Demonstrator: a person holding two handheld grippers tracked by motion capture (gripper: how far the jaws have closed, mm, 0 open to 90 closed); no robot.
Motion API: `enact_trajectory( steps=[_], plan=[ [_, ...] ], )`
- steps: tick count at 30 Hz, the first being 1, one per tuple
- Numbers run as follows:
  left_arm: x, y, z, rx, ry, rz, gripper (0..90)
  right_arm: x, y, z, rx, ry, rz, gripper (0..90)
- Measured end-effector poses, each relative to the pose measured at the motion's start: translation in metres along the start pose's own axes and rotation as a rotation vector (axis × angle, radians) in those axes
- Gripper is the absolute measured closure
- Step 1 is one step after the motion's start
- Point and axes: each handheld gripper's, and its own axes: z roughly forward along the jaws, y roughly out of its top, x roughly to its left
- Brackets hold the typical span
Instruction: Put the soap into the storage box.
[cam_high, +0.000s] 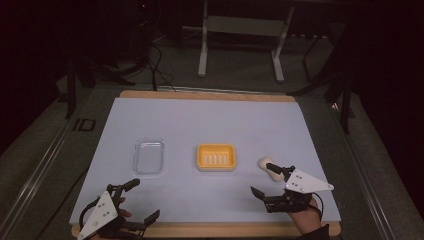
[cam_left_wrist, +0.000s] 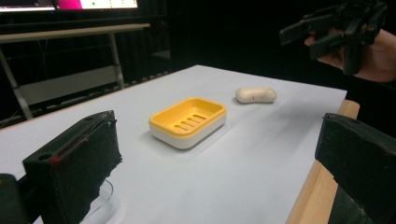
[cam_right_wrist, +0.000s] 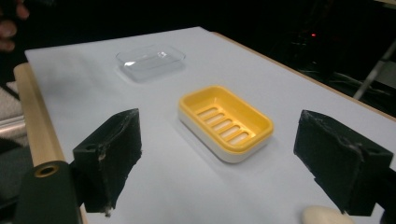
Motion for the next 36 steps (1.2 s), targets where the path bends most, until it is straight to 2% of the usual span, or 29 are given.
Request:
enact_trajectory(
  steps=[1,3,6,13,15,19,22,24,25,26,28,29,30,36],
  plan=[
    [0.000,0.000,0.000,0.001,0.002,-0.001,0.1,0.000,0.001,0.001,0.009,-0.002,0.001,17.8],
    [0.000,0.000,0.000,0.002,0.002,0.000,0.1,0.000,0.002,0.002,0.014,0.002,-0.004,18.5],
    [-0.001,0.000,-0.002,-0.001,0.006,-0.001,0.1,-0.001,0.004,0.005,0.049,0.021,-0.013,18.5],
    [-0.001,0.000,-0.002,0.001,0.008,0.001,0.1,-0.002,0.006,0.012,0.189,0.024,-0.036,19.0],
    [-0.001,0.000,-0.002,0.000,0.006,0.004,0.1,-0.002,0.006,0.012,0.207,0.022,-0.046,19.0],
    [-0.001,0.000,-0.002,0.004,0.002,0.007,0.1,-0.004,0.007,0.013,0.230,0.039,-0.035,18.7],
    [-0.002,0.000,-0.002,0.006,-0.001,0.005,0.1,-0.005,0.006,0.014,0.293,0.082,-0.021,17.2],
    [-0.002,0.000,-0.001,0.004,-0.001,0.008,0.1,-0.007,0.006,0.013,0.352,0.141,0.037,14.0],
    [-0.002,0.000,-0.001,0.004,-0.001,0.008,0.1,-0.007,0.006,0.013,0.352,0.141,0.037,14.0],
    [-0.002,0.000,-0.001,0.006,-0.001,0.010,0.1,-0.008,0.006,0.012,0.397,0.142,0.068,12.8],
    [-0.002,0.000,-0.001,0.009,-0.002,0.011,0.1,-0.009,0.005,0.011,0.426,0.156,0.084,12.0],
    [-0.002,0.000,-0.001,0.009,-0.002,0.011,0.1,-0.009,0.005,0.011,0.426,0.156,0.084,12.0],
    [-0.002,0.000,0.000,0.010,-0.002,0.011,0.1,-0.010,0.004,0.011,0.447,0.166,0.082,11.1],
    [-0.003,0.000,0.000,0.012,-0.004,0.013,0.1,-0.009,0.003,0.016,0.528,0.157,0.038,11.5]
  ],
)
